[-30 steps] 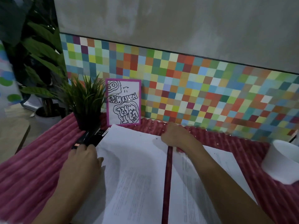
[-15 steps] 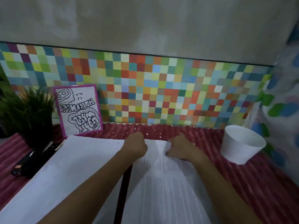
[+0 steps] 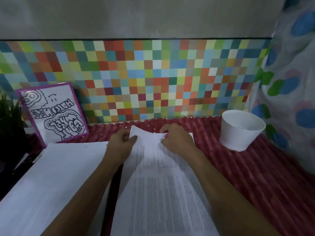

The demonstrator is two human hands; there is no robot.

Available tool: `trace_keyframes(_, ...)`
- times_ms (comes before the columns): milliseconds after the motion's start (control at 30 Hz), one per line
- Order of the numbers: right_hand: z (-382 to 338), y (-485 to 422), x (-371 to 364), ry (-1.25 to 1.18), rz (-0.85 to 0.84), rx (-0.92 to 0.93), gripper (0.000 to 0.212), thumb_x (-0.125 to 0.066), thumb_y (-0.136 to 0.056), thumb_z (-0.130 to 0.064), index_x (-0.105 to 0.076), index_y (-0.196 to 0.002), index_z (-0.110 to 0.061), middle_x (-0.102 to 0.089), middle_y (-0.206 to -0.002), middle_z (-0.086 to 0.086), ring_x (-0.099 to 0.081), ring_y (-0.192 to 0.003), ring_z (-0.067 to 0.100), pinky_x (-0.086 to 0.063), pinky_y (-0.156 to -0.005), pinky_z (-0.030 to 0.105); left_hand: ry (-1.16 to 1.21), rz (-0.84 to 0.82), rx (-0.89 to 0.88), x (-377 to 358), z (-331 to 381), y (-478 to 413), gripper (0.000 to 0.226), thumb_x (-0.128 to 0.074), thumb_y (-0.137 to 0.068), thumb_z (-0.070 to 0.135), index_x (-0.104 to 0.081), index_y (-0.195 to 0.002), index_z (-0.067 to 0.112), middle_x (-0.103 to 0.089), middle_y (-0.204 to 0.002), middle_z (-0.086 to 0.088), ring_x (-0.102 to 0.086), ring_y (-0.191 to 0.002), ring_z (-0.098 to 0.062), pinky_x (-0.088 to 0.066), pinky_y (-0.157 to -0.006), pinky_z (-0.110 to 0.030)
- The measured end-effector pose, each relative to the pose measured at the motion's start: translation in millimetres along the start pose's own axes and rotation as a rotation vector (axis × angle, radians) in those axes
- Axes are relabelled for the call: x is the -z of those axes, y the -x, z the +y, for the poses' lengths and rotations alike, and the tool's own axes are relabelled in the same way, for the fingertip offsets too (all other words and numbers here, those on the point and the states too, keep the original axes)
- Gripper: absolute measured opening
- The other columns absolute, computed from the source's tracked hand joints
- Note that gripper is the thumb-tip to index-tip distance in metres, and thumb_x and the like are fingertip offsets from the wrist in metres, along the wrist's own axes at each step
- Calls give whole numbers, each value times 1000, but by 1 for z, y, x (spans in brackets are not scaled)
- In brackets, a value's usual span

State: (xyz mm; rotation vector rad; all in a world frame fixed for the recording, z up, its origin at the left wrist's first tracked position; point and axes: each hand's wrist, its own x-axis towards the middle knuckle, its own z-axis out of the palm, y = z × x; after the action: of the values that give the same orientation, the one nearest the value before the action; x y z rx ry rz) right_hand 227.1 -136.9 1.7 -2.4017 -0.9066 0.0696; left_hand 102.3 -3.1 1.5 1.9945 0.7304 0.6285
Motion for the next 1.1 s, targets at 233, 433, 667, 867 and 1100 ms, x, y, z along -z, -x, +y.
trace_keyframes(233, -19, 7, -2, 3, -3, 128, 57, -54, -87, -11, -47, -142, -26, -50, -137, 1, -50, -124, 25, -44, -102, 41, 125, -20, 23, -10, -3, 4, 36, -43, -101, 22, -50, -134, 9, -56, -129, -3, -51, -121, -22, -40, -104, -36)
trace_keyframes(433, -32, 8, 1, -74, -6, 206, 54, -52, -82, -3, -60, -132, -21, -65, -125, 1, -59, -113, 24, -51, -95, 37, 199, 27, -67, -10, -4, 8, 28, -42, -101, 23, -54, -125, 14, -56, -105, 12, -54, -98, -6, -39, -80, -15)
trace_keyframes(667, -75, -13, 53, -706, 496, 157, 36, -53, -89, -1, -64, -121, -14, -65, -79, 2, -56, -56, 9, -46, -51, 21, 228, 63, -154, -12, -10, 11, 28, -42, -101, 26, -57, -119, 11, -63, -110, 2, -57, -100, -9, -44, -86, -17)
trace_keyframes(867, -106, -31, 49, -1337, 458, 284, 29, -45, -81, 2, -61, -104, 7, -66, -74, 22, -60, -53, 28, -53, -54, 33, 239, 51, -174, -12, -12, 9, 23, -42, -100, 29, -56, -101, 11, -63, -89, 0, -60, -83, -13, -50, -70, -24)
trace_keyframes(1100, -107, -33, 34, -1408, 421, 378, 25, -44, -79, -3, -61, -96, 3, -64, -75, 23, -59, -54, 28, -52, -53, 32, 207, 73, -196, -12, -11, 9, 18, -42, -101, 29, -50, -89, 18, -52, -73, 10, -50, -69, -7, -37, -60, -13)
